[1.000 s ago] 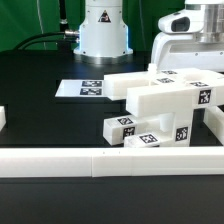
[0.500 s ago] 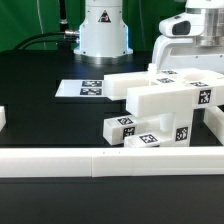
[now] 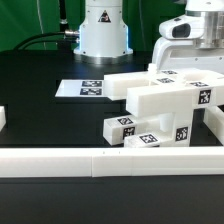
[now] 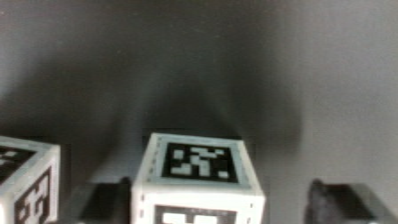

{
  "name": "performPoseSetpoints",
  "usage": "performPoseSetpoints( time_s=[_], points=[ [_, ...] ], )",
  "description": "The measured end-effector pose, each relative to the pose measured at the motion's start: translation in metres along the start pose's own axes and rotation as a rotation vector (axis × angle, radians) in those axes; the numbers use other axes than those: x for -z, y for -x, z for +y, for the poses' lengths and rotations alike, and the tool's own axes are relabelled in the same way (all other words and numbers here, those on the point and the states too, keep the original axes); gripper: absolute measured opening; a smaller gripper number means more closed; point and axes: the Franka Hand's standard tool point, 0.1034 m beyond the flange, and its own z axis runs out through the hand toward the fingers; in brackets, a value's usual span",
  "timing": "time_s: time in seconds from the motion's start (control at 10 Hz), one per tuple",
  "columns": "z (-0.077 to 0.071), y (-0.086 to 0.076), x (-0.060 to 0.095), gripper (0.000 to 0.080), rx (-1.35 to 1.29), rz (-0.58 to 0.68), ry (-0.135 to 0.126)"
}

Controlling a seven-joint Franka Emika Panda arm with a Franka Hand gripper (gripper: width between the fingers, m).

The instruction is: Assemble chair

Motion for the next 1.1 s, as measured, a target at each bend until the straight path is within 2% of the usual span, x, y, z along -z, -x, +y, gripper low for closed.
performPoseSetpoints(
  time_s=[0.1, 0.2, 0.6, 0.9, 1.1],
  points=[
    [0.001, 0.0, 0.0, 0.0422, -0.001, 0.0, 0.0],
    [0.002, -0.001, 0.0, 0.0284, -0.002, 0.0, 0.001],
    [0.009, -0.005, 0.003, 0.0284, -0.003, 0.004, 0.001],
    [0.022, -0.014, 0.033, 0.0284, -0.01, 0.008, -0.02],
    [0.032, -0.023, 0.062, 0.0284, -0.01, -0.004, -0.04]
  ],
)
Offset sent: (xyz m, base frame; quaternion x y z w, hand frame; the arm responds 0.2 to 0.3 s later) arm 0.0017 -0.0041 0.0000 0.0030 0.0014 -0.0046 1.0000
